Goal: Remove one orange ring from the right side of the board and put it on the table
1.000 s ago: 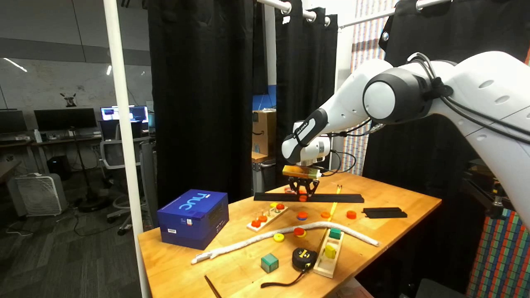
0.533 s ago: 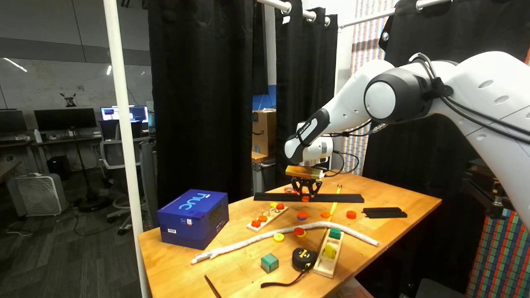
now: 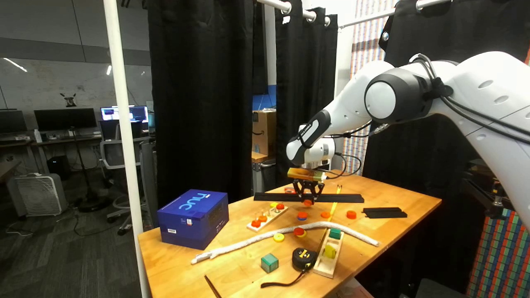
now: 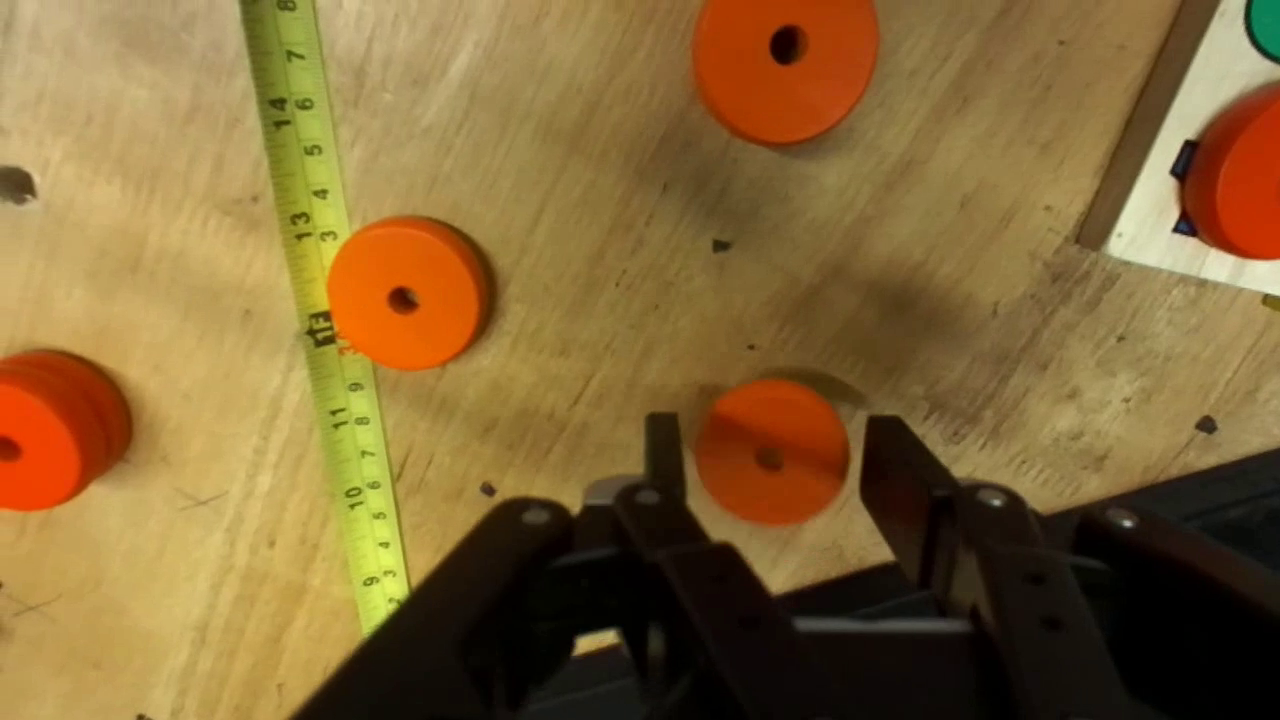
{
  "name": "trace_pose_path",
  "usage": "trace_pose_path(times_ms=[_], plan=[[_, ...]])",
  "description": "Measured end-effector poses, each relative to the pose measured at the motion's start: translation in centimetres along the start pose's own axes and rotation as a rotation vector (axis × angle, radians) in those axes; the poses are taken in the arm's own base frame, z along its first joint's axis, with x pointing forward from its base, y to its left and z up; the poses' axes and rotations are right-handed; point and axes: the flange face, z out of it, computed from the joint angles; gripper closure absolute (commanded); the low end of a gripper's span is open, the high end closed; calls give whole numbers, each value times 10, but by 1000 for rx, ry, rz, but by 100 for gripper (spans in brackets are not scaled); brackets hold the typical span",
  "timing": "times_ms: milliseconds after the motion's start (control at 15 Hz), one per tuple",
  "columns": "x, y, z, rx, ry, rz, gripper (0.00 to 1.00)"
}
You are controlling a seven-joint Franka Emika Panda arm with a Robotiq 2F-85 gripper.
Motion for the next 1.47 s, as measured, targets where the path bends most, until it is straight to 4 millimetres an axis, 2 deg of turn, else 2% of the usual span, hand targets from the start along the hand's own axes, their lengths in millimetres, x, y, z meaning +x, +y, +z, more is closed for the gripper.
trace_pose_path(times_ms=[133, 200, 533, 733, 933, 1133, 1267, 1467], plan=[[-1, 1, 2, -1, -5, 4, 3], [-1, 2, 2, -1, -7, 5, 0], [-2, 1, 2, -4, -8, 2, 0], [-7, -7, -15, -17, 31, -51, 0], [-24, -20, -60, -41, 98, -155, 0], [-54, -29, -123, -50, 147, -302, 0], [-73, -27, -166, -53, 152, -408, 0], [-99, -10, -233, -81, 147, -571, 0]])
